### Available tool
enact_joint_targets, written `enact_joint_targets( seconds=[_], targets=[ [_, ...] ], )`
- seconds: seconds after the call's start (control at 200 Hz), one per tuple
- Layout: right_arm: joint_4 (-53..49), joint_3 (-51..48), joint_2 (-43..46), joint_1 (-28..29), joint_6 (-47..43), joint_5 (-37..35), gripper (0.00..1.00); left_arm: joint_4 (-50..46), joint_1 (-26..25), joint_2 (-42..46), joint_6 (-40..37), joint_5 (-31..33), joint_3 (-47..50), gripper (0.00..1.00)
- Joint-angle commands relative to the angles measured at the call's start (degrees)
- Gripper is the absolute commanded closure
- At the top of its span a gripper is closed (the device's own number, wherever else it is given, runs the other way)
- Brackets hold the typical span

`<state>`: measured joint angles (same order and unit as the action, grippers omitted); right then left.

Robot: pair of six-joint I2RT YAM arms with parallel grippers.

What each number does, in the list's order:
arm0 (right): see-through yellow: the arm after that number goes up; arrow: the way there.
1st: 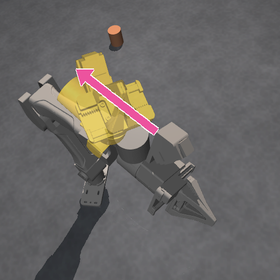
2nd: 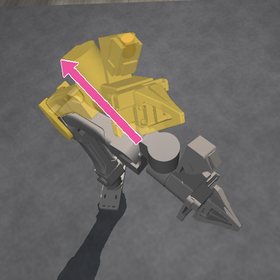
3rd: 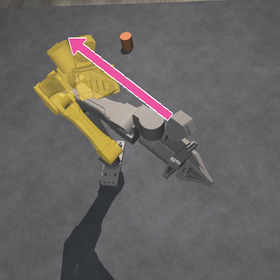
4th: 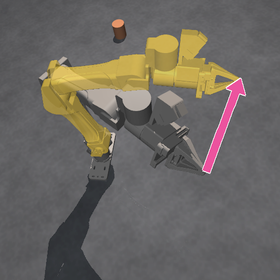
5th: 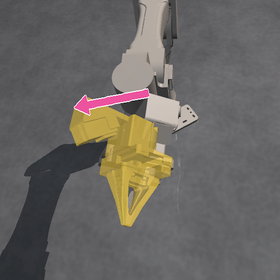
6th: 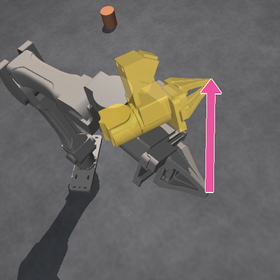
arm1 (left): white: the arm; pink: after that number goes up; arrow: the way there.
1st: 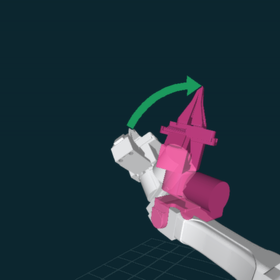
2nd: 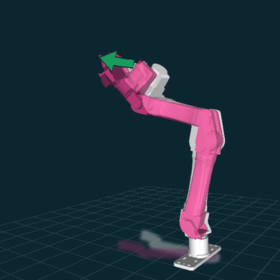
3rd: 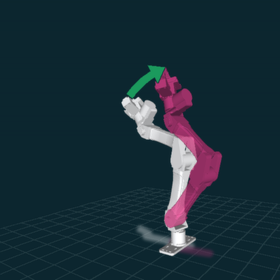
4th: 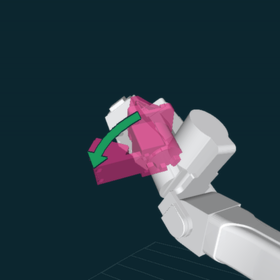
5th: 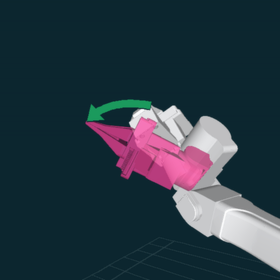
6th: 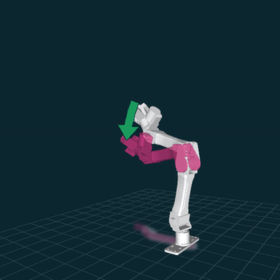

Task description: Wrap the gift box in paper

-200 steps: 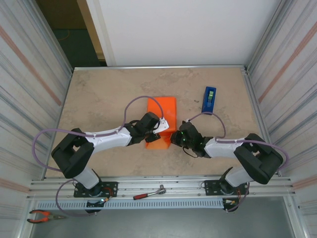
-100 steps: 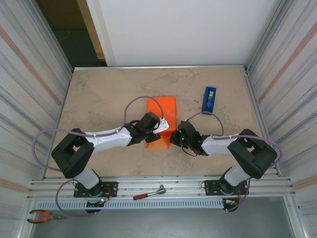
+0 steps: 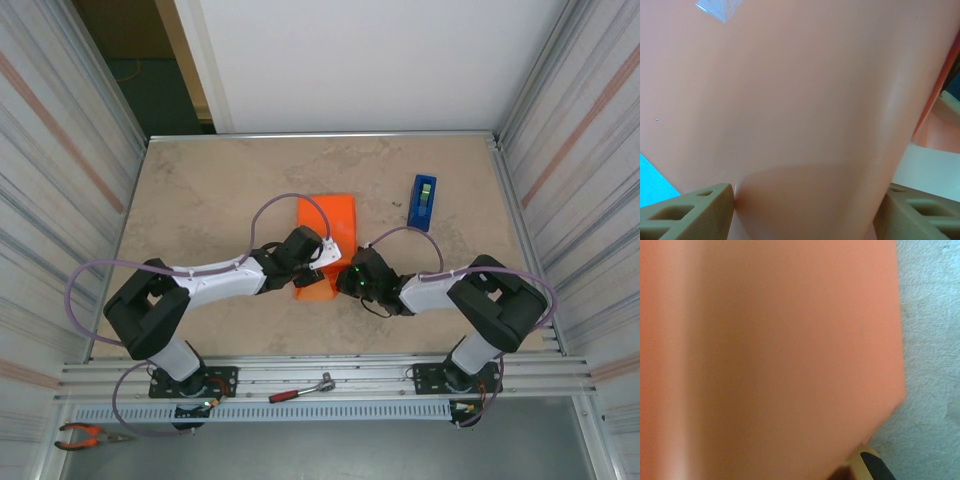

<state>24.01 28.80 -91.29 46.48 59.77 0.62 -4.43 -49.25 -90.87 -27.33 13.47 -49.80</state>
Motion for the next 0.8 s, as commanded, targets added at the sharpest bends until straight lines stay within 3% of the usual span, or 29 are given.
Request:
enact_joint_targets(
  seconds=[0.0, 0.195, 0.401, 0.521, 0.606, 0.712, 0.792],
  targets=[
    [-0.67, -1.24, -1.22, 0.89, 1.82, -1.33, 1.0, -3.15, -0.57, 0.17, 1.02, -2.79, -0.61, 0.28],
    [-0.59, -2.25, -2.17, 1.57, 3.37, -2.03, 1.0, -5.43, 1.69, 6.07, 8.18, -6.88, -4.26, 0.24],
    [-1.3, -2.23, -2.41, 2.82, 4.1, -2.91, 1.0, -2.98, 7.67, 17.23, 25.03, -14.5, -1.82, 0.18],
    [-2.3, -1.99, -2.41, 3.94, 4.72, -4.16, 1.0, -0.81, 13.39, 23.39, 37.84, -17.27, 3.93, 0.21],
    [-2.52, -1.94, -2.53, 4.55, 5.0, -4.5, 1.0, 0.86, 18.79, 26.34, 46.02, -21.9, 8.65, 0.41],
    [-2.98, -1.73, -2.83, 4.96, 5.44, -4.73, 1.0, 1.69, 23.14, 27.41, 52.1, -25.06, 13.12, 0.85],
    [-3.58, -1.73, -2.83, 4.99, 5.72, -4.84, 1.0, 1.73, 23.72, 26.01, 52.86, -25.94, 14.71, 0.95]
  ],
)
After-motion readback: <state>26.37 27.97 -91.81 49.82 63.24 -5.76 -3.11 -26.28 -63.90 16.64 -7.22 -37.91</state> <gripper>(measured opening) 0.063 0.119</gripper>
